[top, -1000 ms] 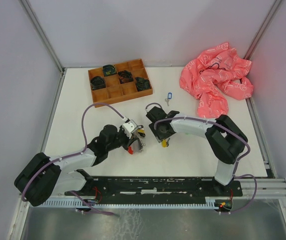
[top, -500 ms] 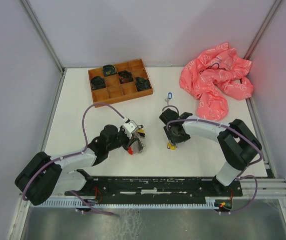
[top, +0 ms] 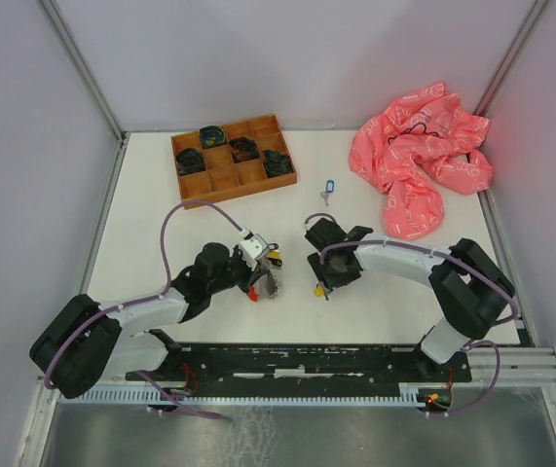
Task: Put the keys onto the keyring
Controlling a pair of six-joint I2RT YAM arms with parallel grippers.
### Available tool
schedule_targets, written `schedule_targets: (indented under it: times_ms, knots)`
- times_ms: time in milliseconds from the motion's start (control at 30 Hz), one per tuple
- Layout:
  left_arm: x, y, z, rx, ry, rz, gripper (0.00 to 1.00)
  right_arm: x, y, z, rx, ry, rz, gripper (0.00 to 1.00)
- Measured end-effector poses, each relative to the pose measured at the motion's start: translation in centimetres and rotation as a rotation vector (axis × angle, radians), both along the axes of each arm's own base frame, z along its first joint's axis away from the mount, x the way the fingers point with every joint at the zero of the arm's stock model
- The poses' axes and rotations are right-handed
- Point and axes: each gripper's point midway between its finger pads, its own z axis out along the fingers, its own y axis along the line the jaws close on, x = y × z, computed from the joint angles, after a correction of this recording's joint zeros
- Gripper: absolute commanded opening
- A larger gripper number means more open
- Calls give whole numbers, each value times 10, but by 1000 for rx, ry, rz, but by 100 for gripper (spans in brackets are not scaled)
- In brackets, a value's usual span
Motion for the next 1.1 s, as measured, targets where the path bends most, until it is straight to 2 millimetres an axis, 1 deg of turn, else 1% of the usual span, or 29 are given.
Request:
schedule_targets:
  times_ms: [167,267,333,500,700,833,933,1100]
  knots:
    - [0,0,1,-2,-3,0,3,-4,8,16,94,-25,78,57]
    - [-1,0,1,-2,-1,-3,3,0,16,21,158,-42,122,54]
    - [-2,-1,1,-3,3,-9,3,4,18,20,193,-48,138,50]
    - [-4,-2,1,-8,8,-23,3,10,20,13,258,-56,166,45]
    - [-5,-3,0,-8,12,-30,3,15,29,11,306,-90,207,38]
    - [-6,-4,-1,-9,17,-37,3,17,31,12,316,-100,215,28]
    - [-7,-4,-2,-7,22,-40,3,16,30,9,314,-98,214,25]
    - [-8,-4,-3,-5,24,-40,3,16,28,6,304,-96,210,10]
